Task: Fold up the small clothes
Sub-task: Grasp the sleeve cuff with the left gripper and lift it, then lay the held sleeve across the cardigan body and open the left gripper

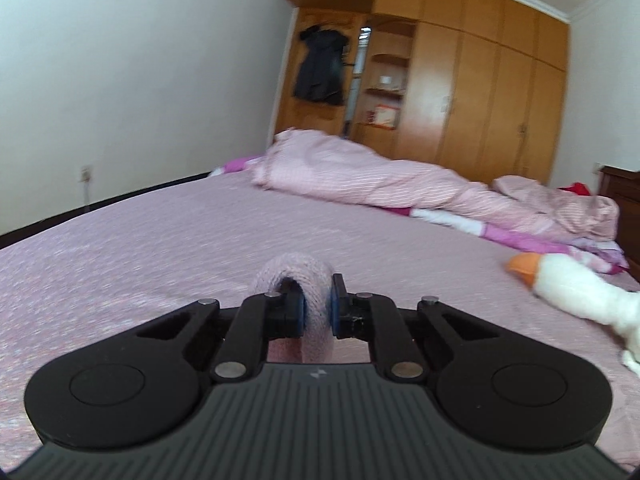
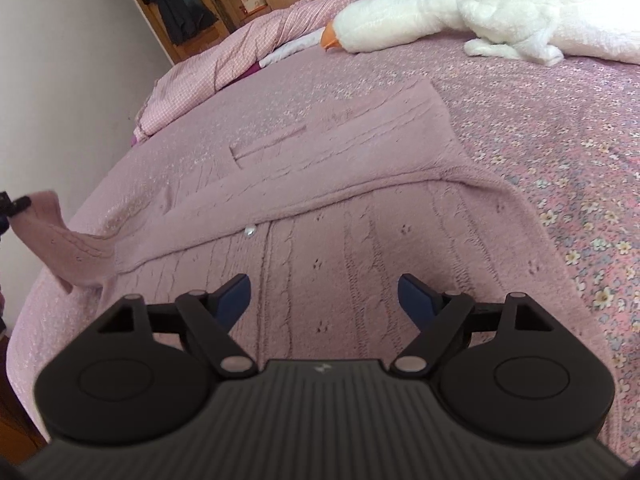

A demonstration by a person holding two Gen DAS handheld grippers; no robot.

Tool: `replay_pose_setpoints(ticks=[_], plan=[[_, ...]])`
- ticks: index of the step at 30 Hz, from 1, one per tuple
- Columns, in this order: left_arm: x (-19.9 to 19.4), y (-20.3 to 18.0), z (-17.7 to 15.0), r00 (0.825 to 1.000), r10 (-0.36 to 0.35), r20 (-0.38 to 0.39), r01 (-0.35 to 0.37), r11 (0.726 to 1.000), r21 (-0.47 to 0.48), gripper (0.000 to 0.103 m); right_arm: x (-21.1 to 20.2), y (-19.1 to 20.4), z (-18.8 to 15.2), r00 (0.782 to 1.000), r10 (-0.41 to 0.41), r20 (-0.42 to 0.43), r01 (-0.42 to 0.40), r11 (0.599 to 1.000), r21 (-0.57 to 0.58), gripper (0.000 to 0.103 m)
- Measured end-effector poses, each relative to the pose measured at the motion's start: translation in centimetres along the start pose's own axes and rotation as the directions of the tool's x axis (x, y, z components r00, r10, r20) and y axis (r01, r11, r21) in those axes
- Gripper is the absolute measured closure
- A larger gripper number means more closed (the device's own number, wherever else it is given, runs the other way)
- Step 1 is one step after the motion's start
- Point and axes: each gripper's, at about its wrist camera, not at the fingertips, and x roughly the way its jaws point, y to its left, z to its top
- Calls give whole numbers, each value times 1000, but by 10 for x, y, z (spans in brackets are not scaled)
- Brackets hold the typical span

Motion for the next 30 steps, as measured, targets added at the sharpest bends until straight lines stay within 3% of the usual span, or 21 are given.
replay_pose_setpoints(ticks=[10,17,23,30], plan=[[-5,-120,-10,986,-164,-18,165,984,63,90,-8,-18,2,999,4,32,-5,1000,28,21],[10,-191,-62,961,-236,-142,251,963,102,90,-9,-34,0,999,18,31,-20,998,62,21],[31,-217,-118,934,-236,-268,280,950,141,90,-7,-40,-1,999,38,25,-40,997,63,21],[49,-222,-155,895,-227,-384,301,943,144,89,-7,-44,-2,998,57,22,-58,996,65,21]])
